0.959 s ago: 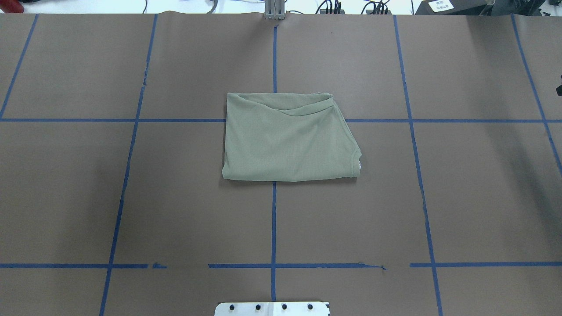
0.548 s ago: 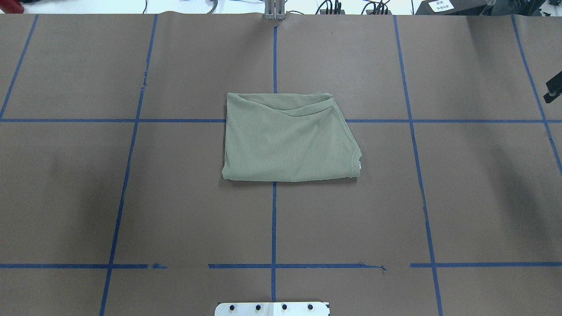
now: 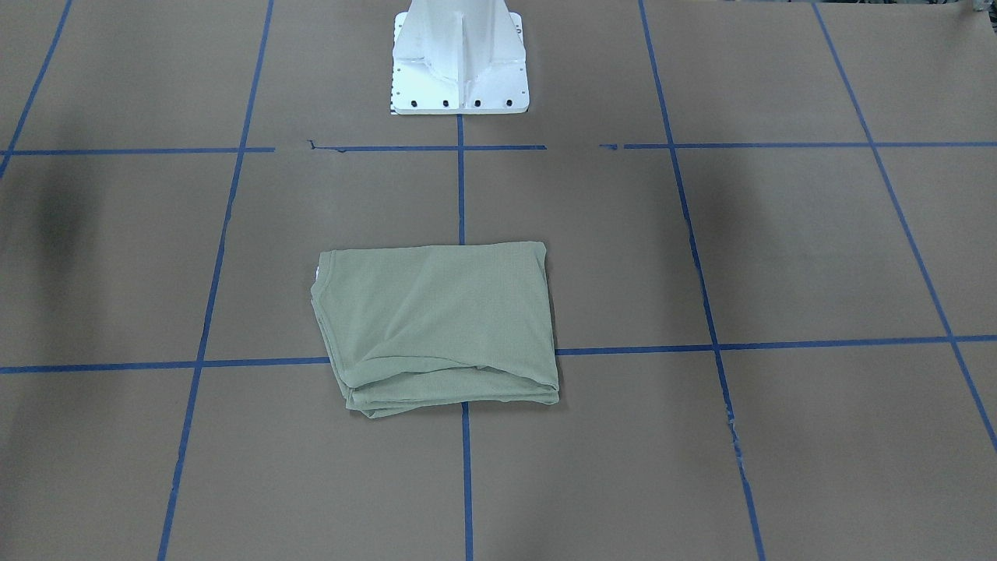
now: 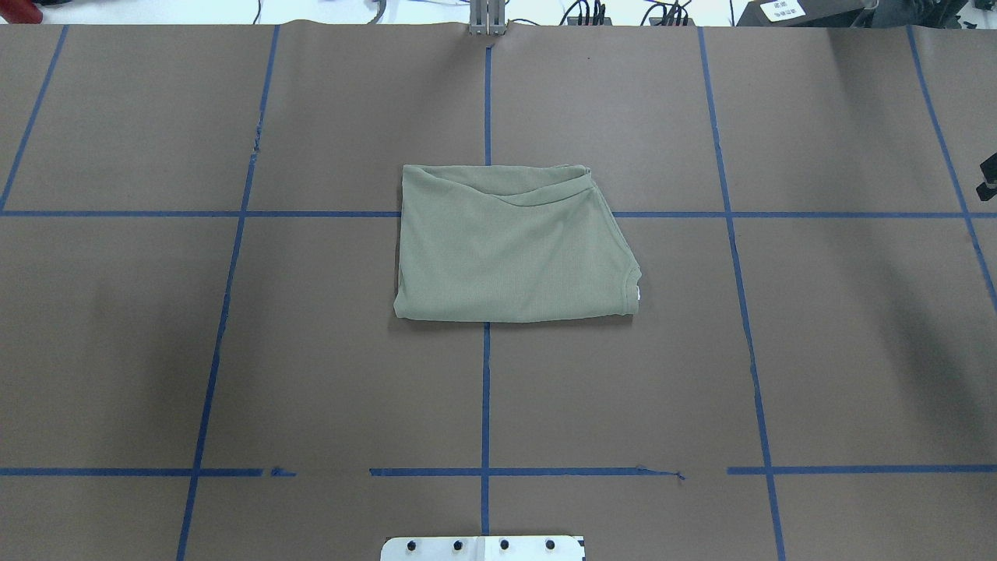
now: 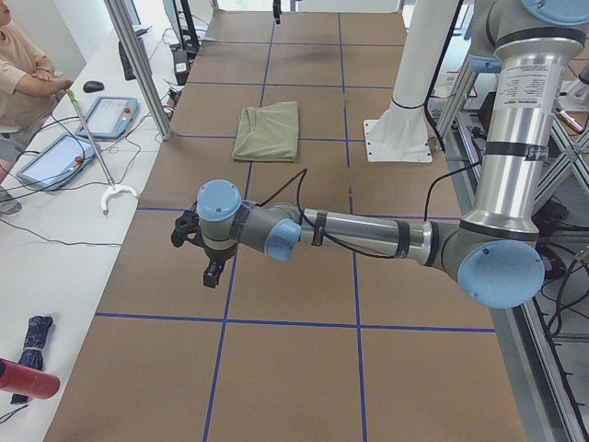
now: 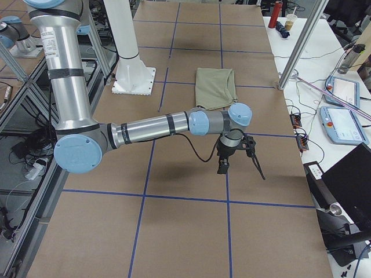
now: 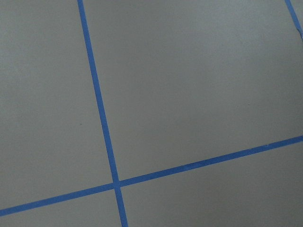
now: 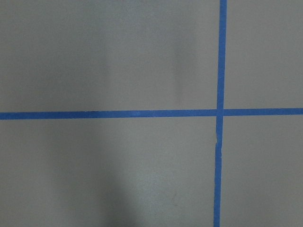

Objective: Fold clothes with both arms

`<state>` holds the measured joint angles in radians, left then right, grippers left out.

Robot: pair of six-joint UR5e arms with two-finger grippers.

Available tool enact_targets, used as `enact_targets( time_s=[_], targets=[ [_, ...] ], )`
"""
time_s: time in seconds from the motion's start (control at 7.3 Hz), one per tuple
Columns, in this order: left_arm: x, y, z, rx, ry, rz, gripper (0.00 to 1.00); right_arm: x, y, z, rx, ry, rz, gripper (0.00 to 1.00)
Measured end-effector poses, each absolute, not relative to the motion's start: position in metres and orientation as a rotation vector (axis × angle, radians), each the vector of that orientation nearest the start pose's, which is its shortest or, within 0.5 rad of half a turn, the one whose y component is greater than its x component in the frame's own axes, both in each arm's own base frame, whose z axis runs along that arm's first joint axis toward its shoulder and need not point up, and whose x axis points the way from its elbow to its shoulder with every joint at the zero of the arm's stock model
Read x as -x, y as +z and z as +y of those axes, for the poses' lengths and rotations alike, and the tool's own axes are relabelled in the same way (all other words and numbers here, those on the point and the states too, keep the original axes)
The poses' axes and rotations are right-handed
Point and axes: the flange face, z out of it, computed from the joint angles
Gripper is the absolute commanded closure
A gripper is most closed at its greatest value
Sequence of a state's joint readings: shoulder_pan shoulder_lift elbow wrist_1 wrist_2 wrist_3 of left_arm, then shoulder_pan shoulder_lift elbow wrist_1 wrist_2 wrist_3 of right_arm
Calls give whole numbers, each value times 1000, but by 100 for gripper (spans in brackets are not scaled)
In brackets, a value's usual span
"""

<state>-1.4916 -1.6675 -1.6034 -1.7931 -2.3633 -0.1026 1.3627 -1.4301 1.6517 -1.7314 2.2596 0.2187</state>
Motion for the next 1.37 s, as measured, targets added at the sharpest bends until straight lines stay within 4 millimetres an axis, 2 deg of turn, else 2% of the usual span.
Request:
enact_targets(
  time_s=[0.41, 0.96, 1.37],
  targets=[
    [27, 574, -524, -187, 77, 738, 0, 37, 573, -545, 93, 1, -682, 0],
    [23, 584, -507, -132, 60, 783, 0, 37, 579, -546, 108, 19, -681, 0],
    [24, 602, -515, -83, 37, 731, 0, 37, 581, -545, 113, 22, -679, 0]
  ],
)
